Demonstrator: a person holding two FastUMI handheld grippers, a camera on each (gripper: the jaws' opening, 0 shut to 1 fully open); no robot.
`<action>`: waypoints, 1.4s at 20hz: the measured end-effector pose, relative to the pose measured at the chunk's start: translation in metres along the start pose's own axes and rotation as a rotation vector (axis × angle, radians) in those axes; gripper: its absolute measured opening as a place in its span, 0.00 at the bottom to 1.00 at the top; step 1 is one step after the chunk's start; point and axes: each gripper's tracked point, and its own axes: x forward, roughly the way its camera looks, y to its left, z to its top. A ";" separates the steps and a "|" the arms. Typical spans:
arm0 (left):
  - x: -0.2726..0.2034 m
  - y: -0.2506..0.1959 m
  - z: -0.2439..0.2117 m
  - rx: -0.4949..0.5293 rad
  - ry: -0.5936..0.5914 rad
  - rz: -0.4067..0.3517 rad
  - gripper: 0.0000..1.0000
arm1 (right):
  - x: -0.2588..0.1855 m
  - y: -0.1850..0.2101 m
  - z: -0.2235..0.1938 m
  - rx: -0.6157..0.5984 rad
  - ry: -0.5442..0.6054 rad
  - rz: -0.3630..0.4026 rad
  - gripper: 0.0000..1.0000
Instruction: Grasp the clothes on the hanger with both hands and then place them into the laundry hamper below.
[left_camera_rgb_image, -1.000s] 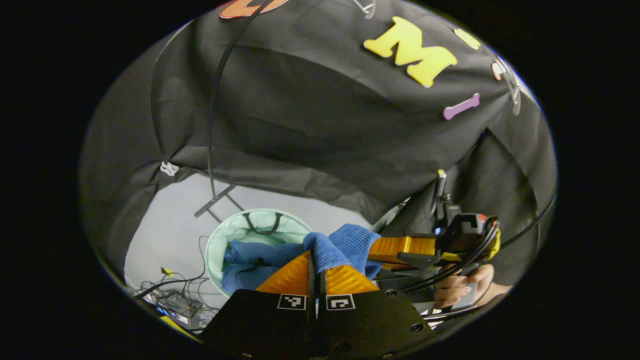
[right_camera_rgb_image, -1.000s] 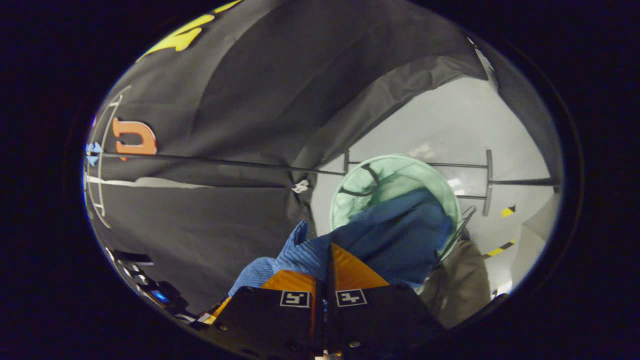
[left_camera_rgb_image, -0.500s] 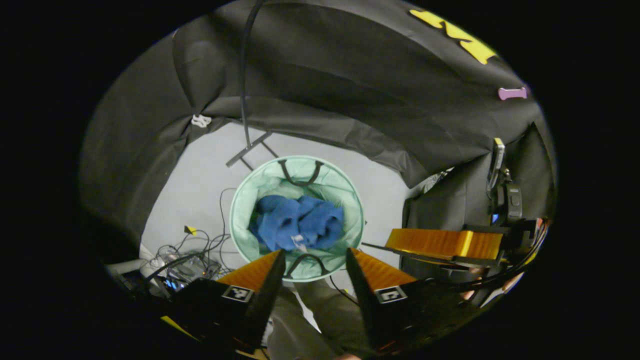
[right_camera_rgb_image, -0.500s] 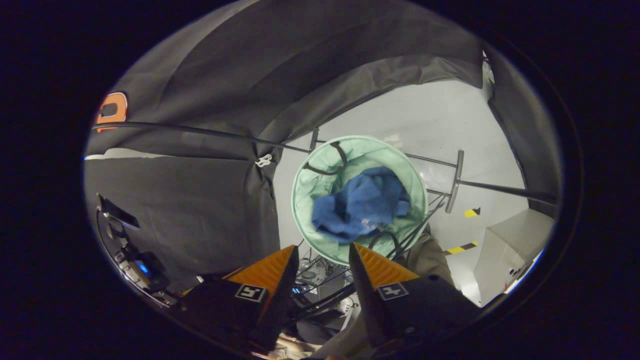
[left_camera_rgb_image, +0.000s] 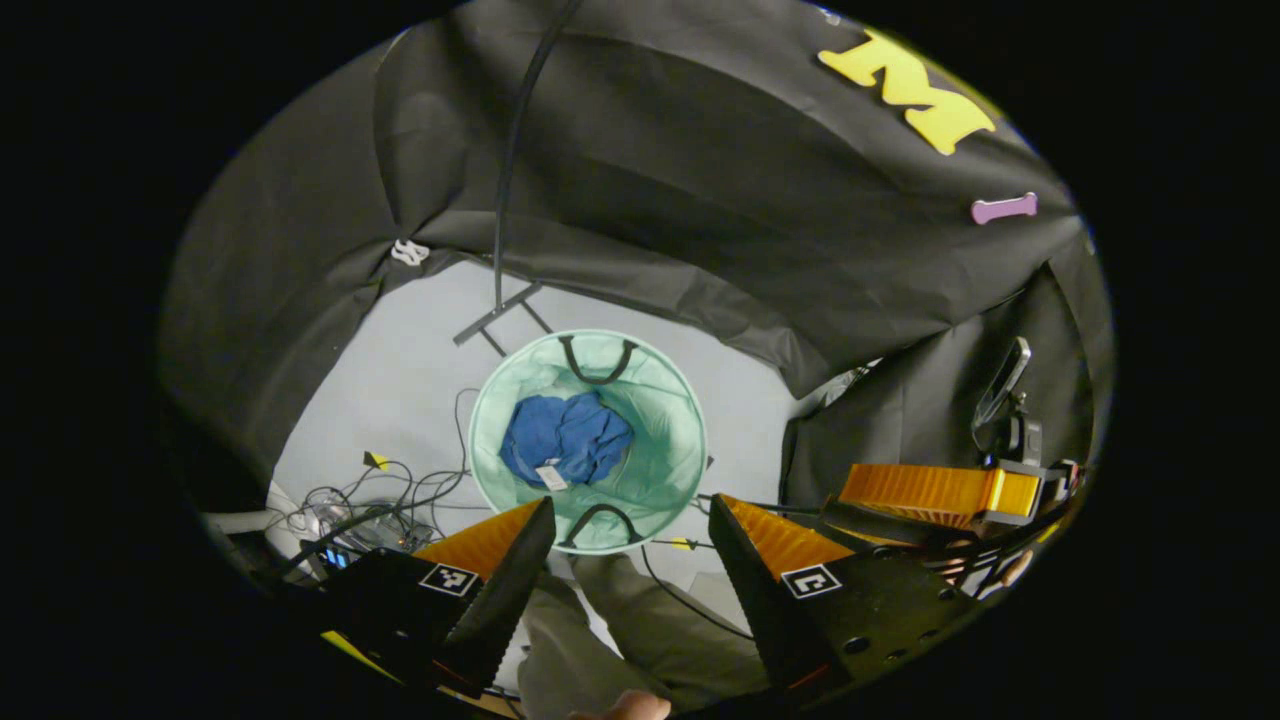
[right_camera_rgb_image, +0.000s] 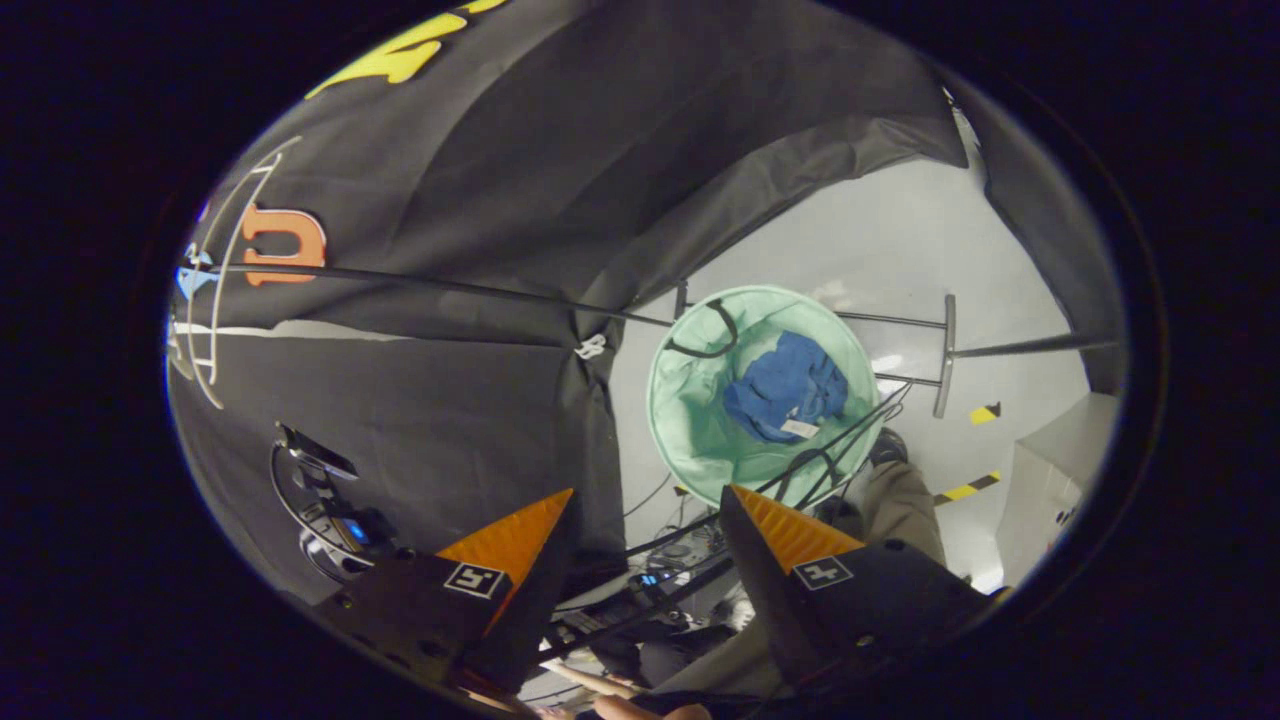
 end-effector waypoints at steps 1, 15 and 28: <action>-0.012 -0.002 0.001 0.011 -0.018 -0.005 0.94 | -0.012 0.003 -0.006 0.013 -0.015 0.013 0.90; -0.207 -0.059 0.047 0.292 -0.512 -0.013 0.94 | -0.213 0.039 -0.035 -0.274 -0.516 0.020 0.91; -0.399 -0.125 0.014 0.409 -1.034 0.141 0.87 | -0.409 0.041 -0.044 -0.742 -0.977 0.004 0.91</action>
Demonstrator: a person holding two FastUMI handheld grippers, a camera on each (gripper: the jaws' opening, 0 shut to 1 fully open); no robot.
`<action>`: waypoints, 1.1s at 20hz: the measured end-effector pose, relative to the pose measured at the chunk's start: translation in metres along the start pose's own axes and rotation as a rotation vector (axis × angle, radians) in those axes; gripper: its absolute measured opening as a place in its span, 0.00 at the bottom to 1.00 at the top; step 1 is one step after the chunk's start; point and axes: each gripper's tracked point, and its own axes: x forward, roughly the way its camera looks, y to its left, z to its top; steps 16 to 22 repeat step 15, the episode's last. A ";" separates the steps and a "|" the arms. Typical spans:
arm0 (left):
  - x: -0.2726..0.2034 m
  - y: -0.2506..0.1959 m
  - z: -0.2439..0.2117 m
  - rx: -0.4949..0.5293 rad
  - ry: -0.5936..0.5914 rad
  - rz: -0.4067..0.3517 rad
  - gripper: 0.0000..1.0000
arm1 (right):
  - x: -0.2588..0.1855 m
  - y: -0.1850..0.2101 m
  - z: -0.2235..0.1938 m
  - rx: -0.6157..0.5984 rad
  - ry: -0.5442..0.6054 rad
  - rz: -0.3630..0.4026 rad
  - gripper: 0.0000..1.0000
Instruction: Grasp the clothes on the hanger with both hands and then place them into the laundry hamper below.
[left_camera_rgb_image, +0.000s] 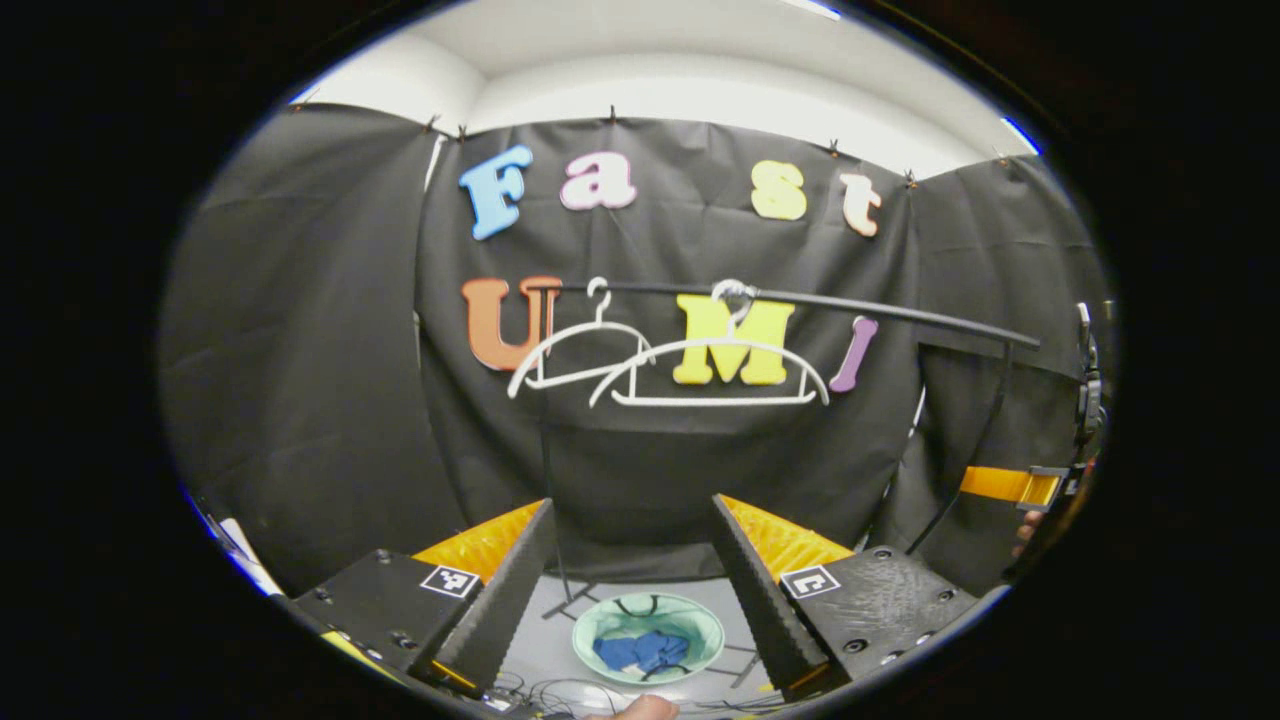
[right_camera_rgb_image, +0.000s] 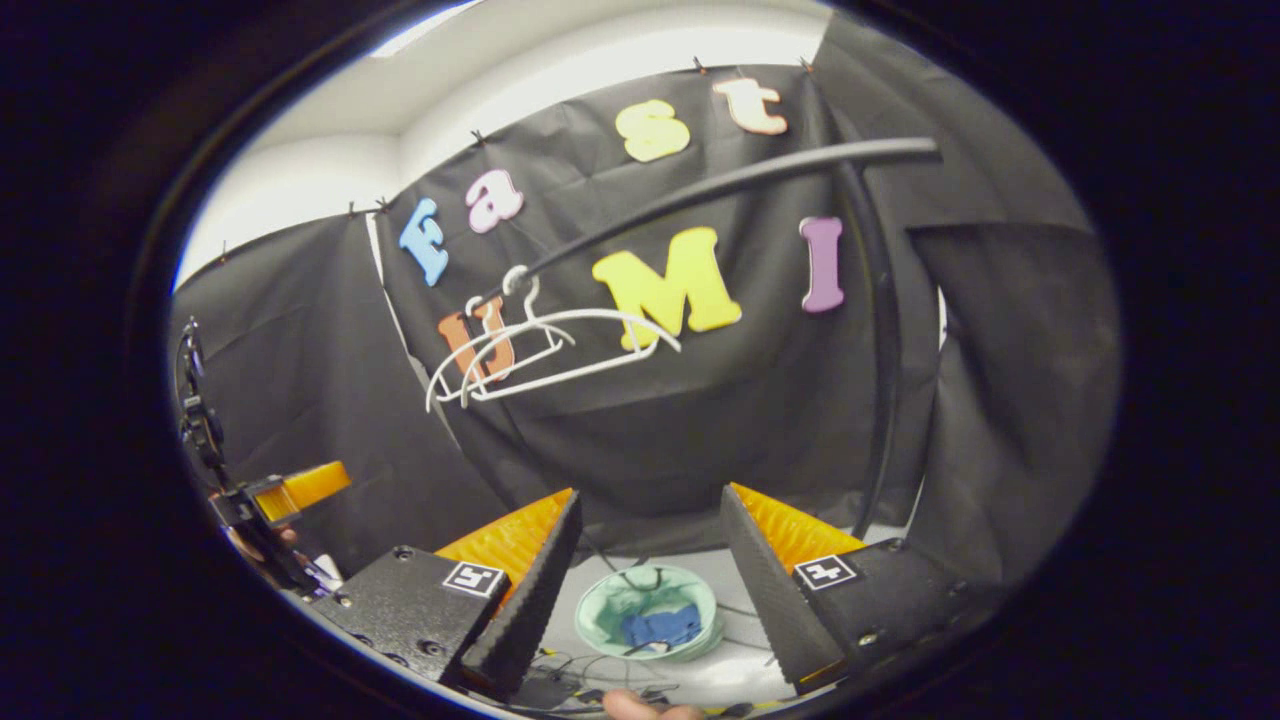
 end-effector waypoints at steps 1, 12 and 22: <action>-0.014 -0.001 0.013 0.007 -0.037 0.017 0.91 | -0.005 -0.004 0.009 -0.037 -0.036 -0.004 0.91; -0.081 -0.014 0.085 0.035 -0.251 0.086 1.00 | -0.067 -0.007 0.089 -0.123 -0.334 -0.004 0.86; -0.086 0.004 0.106 0.068 -0.296 0.094 1.00 | -0.084 -0.004 0.112 -0.089 -0.401 -0.027 0.91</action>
